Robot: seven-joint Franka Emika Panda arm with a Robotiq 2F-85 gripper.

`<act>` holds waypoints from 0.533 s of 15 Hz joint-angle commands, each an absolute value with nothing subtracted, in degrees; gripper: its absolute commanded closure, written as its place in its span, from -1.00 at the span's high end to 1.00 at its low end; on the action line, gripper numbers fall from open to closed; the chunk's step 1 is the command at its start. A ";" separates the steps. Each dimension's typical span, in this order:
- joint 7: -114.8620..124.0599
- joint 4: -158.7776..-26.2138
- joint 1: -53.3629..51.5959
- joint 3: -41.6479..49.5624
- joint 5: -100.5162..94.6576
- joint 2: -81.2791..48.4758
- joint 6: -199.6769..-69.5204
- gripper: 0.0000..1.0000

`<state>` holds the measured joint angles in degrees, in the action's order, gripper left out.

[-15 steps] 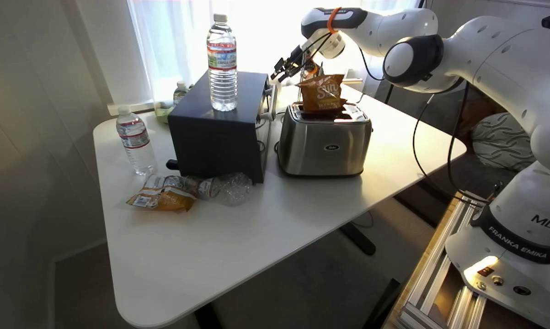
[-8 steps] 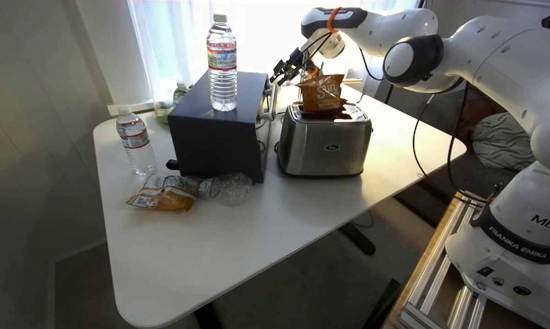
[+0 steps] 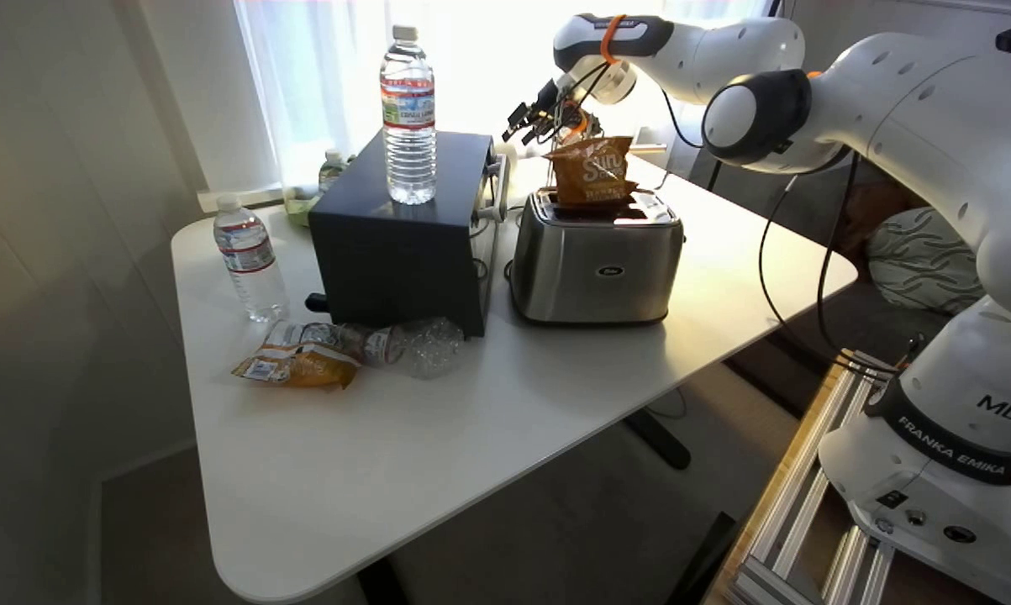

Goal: Move the paper towel forward slightly

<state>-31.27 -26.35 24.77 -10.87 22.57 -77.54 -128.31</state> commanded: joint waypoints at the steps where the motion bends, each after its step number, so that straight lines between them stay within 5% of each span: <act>1: -30.41 -25.42 24.69 -11.78 19.97 -78.73 -129.61 1.00; 8: -33.84 -25.35 24.24 -14.41 20.57 -79.47 -131.21 1.00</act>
<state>-32.31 -25.35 24.44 -12.75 21.44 -78.98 -129.13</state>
